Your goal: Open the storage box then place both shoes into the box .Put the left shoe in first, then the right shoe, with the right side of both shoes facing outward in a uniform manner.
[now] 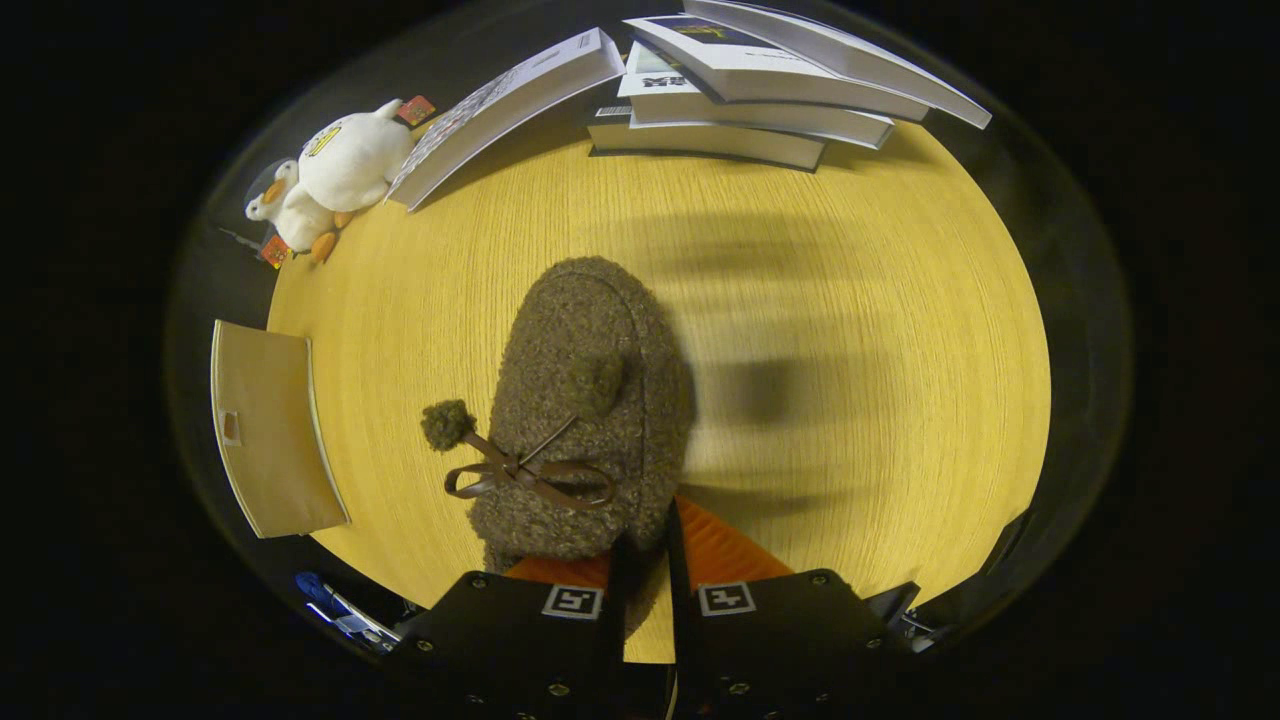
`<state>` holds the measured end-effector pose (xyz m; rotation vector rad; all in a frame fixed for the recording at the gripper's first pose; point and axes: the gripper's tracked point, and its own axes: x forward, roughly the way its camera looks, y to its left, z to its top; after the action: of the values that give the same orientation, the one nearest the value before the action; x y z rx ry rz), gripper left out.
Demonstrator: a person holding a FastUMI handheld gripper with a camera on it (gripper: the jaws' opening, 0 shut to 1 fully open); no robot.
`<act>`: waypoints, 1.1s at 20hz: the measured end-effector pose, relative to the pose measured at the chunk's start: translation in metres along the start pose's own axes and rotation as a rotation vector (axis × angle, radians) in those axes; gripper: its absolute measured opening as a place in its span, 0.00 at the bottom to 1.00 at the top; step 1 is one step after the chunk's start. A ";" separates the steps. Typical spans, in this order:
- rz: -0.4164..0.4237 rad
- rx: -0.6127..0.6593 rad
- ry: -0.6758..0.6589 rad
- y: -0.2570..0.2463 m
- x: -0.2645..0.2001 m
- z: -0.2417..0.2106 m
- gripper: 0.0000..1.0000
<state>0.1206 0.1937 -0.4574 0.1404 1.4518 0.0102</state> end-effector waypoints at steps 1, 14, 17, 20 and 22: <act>0.006 0.004 -0.003 0.001 0.001 -0.001 0.03; 0.136 -0.145 -0.090 0.090 -0.111 0.000 0.03; 0.176 -0.212 -0.115 0.134 -0.133 0.005 0.03; 0.206 -0.294 -0.128 0.185 -0.147 0.011 0.02; 0.233 -0.350 -0.134 0.222 -0.154 0.014 0.03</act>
<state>0.1338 0.3988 -0.2813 0.0219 1.2729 0.4348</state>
